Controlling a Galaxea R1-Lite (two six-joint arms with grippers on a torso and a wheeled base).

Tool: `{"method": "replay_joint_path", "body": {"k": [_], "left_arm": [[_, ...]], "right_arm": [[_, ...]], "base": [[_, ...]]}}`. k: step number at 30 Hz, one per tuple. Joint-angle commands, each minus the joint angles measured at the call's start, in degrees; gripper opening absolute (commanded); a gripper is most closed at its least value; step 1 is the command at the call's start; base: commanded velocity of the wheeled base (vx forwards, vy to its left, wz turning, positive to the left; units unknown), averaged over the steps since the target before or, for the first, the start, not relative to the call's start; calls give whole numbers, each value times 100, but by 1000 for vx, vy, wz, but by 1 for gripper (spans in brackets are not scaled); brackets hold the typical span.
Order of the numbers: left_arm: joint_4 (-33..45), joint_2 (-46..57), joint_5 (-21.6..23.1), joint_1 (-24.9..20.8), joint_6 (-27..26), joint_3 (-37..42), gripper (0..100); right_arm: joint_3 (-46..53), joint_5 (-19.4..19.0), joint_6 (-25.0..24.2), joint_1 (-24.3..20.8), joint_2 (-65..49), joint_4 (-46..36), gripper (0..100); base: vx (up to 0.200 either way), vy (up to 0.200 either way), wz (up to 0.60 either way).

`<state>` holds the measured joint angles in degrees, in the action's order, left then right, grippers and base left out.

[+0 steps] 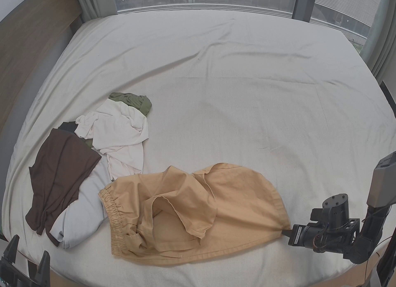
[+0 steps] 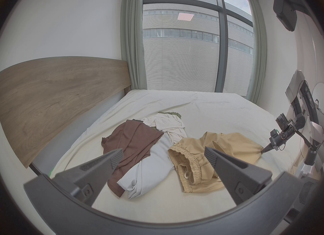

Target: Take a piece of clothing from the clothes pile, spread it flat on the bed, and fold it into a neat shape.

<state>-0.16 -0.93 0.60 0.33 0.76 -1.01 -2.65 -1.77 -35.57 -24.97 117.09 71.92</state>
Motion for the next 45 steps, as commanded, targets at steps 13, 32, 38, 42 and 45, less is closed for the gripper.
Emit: {"method": "replay_joint_path", "body": {"k": [13, 32, 38, 42, 45], "left_arm": [[-2, 93, 2, 2, -5, 101, 100], [-2, 93, 11, 2, -14, 101, 100], [-2, 93, 37, -7, -40, 101, 100], [7, 93, 55, -7, -93, 101, 100], [7, 93, 46, -15, -49, 101, 100]], "right_arm": [[265, -69, 138, 194, 402, 138, 0], [265, -69, 376, 466, 288, -161, 0], [265, -87, 367, 466, 270, -100, 100], [265, -96, 367, 422, 51, -12, 100], [265, -87, 332, 264, -740, 199, 100]], "base": [[0, 0, 0], [0, 0, 0], [0, 0, 0], [0, 0, 0], [0, 0, 0]]}}
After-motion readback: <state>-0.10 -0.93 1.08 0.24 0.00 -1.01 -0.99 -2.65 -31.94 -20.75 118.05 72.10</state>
